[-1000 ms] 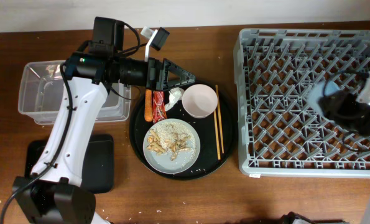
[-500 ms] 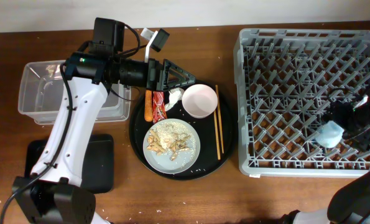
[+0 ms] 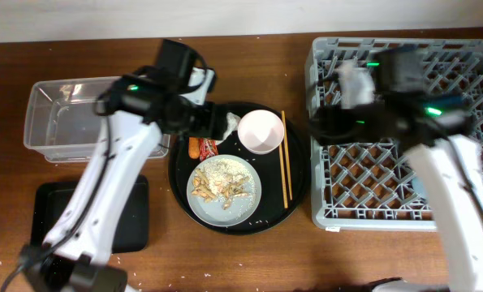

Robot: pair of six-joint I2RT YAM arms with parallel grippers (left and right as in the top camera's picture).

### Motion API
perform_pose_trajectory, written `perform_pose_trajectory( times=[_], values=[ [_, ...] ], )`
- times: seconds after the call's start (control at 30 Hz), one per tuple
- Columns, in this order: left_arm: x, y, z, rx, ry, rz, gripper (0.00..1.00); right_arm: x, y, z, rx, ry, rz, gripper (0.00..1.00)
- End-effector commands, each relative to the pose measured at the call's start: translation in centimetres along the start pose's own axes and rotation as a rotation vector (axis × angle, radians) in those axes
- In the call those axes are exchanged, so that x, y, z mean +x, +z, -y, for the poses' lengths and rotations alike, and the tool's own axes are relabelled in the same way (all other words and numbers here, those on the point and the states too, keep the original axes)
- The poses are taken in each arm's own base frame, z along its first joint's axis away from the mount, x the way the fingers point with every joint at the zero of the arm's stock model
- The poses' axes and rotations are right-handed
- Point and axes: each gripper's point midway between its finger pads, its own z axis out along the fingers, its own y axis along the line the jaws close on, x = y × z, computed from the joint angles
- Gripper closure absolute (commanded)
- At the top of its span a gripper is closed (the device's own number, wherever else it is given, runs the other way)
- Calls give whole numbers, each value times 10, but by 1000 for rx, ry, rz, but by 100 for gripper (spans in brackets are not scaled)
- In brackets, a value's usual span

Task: Sort waste into correct bins and load items into the dishwasher rack
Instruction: 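Grasp the pink bowl with the right gripper and lift it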

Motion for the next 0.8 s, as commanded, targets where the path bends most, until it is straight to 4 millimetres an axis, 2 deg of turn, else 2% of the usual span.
perform_pose_trajectory(
  times=[0.0, 0.03, 0.07, 0.1, 0.13, 0.17, 0.2, 0.27, 0.3, 0.37, 0.4, 0.43, 0.53, 0.57, 0.6, 0.67, 0.77],
  values=[
    [-5, -115, -36, -140, -81, 275, 11, -2, 71, 18, 231, 104, -89, 32],
    [0, -135, -40, -157, -91, 323, 11, -2, 92, 23, 254, 154, -113, 32],
    [12, -166, -45, -184, -106, 393, 1, -2, 126, 26, 234, 178, -156, 32],
    [23, -182, -46, -196, -110, 427, 1, -3, 148, 31, 234, 180, -175, 32],
    [32, -196, -45, -208, -110, 454, 1, -4, 169, 37, 234, 157, -189, 36],
    [38, -202, -44, -207, -109, 468, 1, -2, 184, 42, 240, 158, -202, 41],
    [42, -210, -42, -204, -105, 490, 1, 1, 207, 49, 246, 163, -222, 45],
    [46, -218, -39, -201, -102, 514, 1, 6, 230, 55, 244, 166, -242, 48],
    [47, -219, -39, -201, -101, 517, 1, 8, 238, 58, 244, 169, -250, 54],
    [46, -218, -39, -201, -102, 516, 1, 15, 249, 59, 236, 174, -279, 70],
    [46, -218, -39, -201, -102, 514, 1, 18, 249, 58, 238, 171, -286, 85],
    [46, -218, -39, -201, -102, 514, 1, 17, 248, 55, 236, 166, -286, 96],
    [46, -218, -39, -201, -102, 514, 1, 2, 224, 46, 228, 143, -253, 96],
    [46, -218, -39, -201, -102, 514, 1, -7, 205, 41, 234, 109, -227, 96],
    [46, -218, -39, -201, -102, 514, 1, -15, 185, 45, 286, 96, -194, 96],
    [46, -218, -39, -201, -102, 514, 1, -44, 111, 60, 486, 62, -32, 96],
    [46, -218, -39, -201, -102, 514, 1, -77, -25, 91, 874, 74, 312, 96]
  ],
)
